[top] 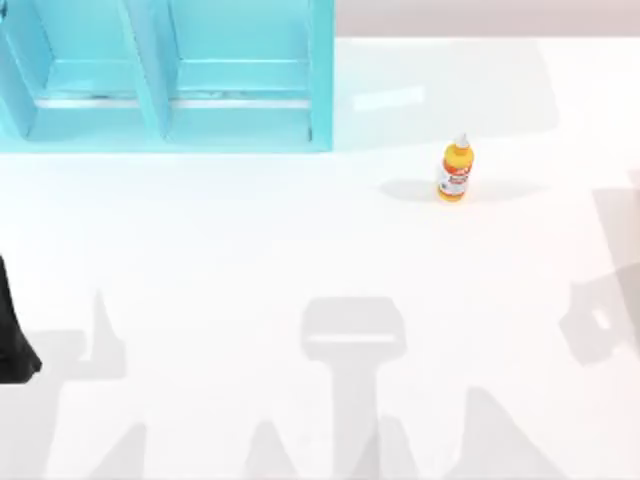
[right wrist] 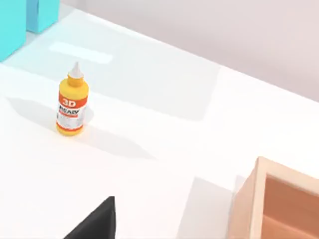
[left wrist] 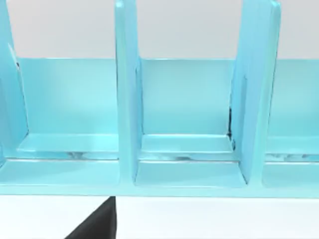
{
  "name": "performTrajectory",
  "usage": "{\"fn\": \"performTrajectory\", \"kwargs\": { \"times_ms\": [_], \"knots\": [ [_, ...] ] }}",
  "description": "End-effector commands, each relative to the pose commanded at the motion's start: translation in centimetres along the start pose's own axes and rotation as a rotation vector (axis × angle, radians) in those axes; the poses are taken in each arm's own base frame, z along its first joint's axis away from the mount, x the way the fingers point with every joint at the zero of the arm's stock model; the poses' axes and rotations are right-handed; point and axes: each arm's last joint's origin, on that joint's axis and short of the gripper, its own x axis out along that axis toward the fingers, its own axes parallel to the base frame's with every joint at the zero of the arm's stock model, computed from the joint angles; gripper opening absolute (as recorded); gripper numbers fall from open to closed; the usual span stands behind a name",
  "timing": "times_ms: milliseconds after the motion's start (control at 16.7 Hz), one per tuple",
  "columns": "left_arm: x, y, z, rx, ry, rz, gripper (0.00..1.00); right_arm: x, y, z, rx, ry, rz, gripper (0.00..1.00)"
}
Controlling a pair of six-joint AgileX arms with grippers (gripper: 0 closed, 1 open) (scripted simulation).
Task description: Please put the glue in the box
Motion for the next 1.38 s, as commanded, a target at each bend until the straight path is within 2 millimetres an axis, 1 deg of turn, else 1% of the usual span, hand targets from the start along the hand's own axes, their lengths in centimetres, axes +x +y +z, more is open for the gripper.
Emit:
{"fn": "performTrajectory", "kwargs": {
  "times_ms": [120,180,300,420,480,600,660,780,900,1020,1200,1380],
  "knots": [
    [0.0,0.0,0.0,0.0,0.0,0.0,1.0,1.5,-1.1,2.6,-0.09,0.078,0.111,1.0],
    [0.0,0.0,0.0,0.0,0.0,0.0,1.0,2.6,-1.7,3.8,-0.133,0.113,0.174,1.0],
    [0.0,0.0,0.0,0.0,0.0,0.0,1.0,5.4,-3.0,6.1,-0.213,0.172,0.312,1.0],
    [0.0,0.0,0.0,0.0,0.0,0.0,1.0,9.0,-4.4,7.7,-0.28,0.21,0.461,1.0],
    [0.0,0.0,0.0,0.0,0.0,0.0,1.0,11.0,-5.0,8.2,-0.307,0.22,0.537,1.0],
    [0.0,0.0,0.0,0.0,0.0,0.0,1.0,15.4,-6.2,8.5,-0.347,0.222,0.688,1.0],
    [0.0,0.0,0.0,0.0,0.0,0.0,1.0,17.7,-6.8,8.3,-0.359,0.215,0.76,1.0],
    [0.0,0.0,0.0,0.0,0.0,0.0,1.0,22.2,-7.6,7.2,-0.37,0.185,0.894,1.0],
    [0.0,0.0,0.0,0.0,0.0,0.0,1.0,26.4,-8.1,5.3,-0.364,0.139,1.007,1.0],
    [0.0,0.0,0.0,0.0,0.0,0.0,1.0,30.0,-8.4,2.8,-0.347,0.085,1.098,1.0],
    [0.0,0.0,0.0,0.0,0.0,0.0,1.0,34.0,-8.3,-1.1,-0.31,0.005,1.189,1.0],
    [0.0,0.0,0.0,0.0,0.0,0.0,1.0,36.4,-8.0,-4.2,-0.276,-0.055,1.236,1.0]
  ]
}}
